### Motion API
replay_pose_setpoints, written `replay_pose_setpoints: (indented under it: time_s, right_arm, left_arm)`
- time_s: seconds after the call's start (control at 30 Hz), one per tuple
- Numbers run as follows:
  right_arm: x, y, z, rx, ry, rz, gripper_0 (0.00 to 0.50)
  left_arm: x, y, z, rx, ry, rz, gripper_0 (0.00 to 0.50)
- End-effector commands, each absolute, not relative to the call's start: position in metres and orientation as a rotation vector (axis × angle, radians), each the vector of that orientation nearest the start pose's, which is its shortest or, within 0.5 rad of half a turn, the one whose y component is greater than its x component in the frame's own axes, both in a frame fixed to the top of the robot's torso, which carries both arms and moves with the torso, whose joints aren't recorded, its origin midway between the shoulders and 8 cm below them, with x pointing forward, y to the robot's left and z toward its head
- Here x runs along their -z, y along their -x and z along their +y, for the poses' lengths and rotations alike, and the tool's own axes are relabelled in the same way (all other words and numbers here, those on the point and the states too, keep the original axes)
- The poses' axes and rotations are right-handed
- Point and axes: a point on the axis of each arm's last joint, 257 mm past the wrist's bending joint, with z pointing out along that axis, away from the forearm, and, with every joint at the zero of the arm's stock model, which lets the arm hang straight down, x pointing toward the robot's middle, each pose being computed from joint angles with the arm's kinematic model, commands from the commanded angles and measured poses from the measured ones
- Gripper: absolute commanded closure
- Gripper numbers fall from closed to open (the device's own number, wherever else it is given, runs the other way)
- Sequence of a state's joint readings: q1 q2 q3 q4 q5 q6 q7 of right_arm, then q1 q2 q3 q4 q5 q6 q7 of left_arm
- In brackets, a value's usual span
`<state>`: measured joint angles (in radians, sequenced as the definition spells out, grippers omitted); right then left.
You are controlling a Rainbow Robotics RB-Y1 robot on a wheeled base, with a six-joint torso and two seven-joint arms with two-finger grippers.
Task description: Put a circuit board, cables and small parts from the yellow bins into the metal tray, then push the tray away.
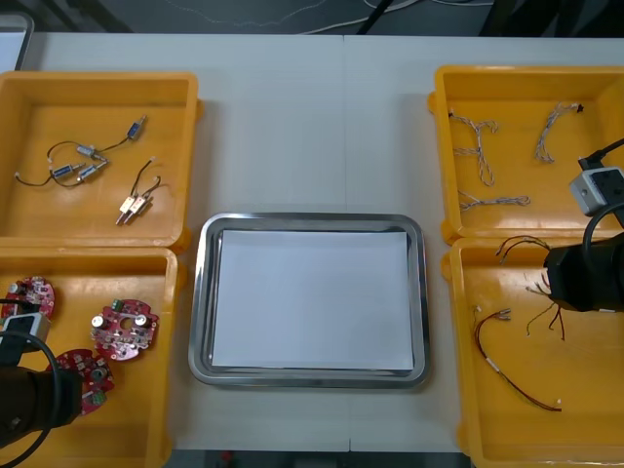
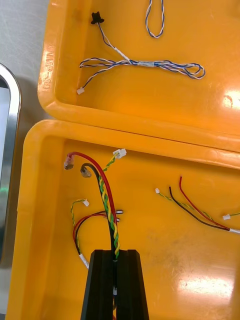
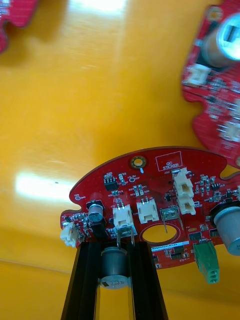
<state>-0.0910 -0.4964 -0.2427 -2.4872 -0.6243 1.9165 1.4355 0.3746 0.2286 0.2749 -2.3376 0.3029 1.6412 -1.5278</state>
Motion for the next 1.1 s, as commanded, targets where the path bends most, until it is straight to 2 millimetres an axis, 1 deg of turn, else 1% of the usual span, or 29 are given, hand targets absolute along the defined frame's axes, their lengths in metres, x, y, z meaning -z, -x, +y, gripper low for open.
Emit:
replay_pose_setpoints:
  time_s: [0.03,0.23,0.4,0.57,0.77,0.97,1.0,1.03,1.07,1.1]
  right_arm:
    - [0.159,-0.368,-0.284,0.004,0.226,2.482,0.500]
    - [0.159,-0.368,-0.284,0.004,0.226,2.482,0.500]
    - [0.159,-0.368,-0.284,0.004,0.226,2.482,0.500]
    - [0.159,-0.368,-0.284,0.004,0.226,2.482,0.500]
    - [0.159,-0.368,-0.284,0.004,0.226,2.482,0.500]
    - [0.159,-0.368,-0.284,0.004,0.226,2.482,0.500]
    - [0.159,-0.368,-0.284,0.004,0.226,2.482,0.500]
    - [0.159,-0.368,-0.284,0.004,0.226,2.482,0.500]
    - [0.159,-0.368,-0.284,0.004,0.226,2.482,0.500]
    - [0.159,-0.368,-0.284,0.004,0.226,2.482,0.500]
  left_arm:
    - [0.328,-0.259,0.390,-0.212,0.089,2.735,0.500]
    - [0.329,-0.261,0.398,-0.220,0.102,2.736,0.500]
    - [0.334,-0.270,0.405,-0.218,0.097,2.727,0.500]
    - [0.333,-0.282,0.415,-0.224,0.096,2.721,0.500]
    - [0.330,-0.291,0.418,-0.219,0.097,2.710,0.500]
    - [0.328,-0.293,0.418,-0.220,0.101,2.705,0.500]
    - [0.328,-0.293,0.418,-0.219,0.099,2.705,0.482]
    - [0.327,-0.293,0.418,-0.220,0.098,2.703,0.450]
    - [0.328,-0.292,0.418,-0.221,0.099,2.706,0.380]
    - [0.328,-0.292,0.419,-0.222,0.097,2.705,0.324]
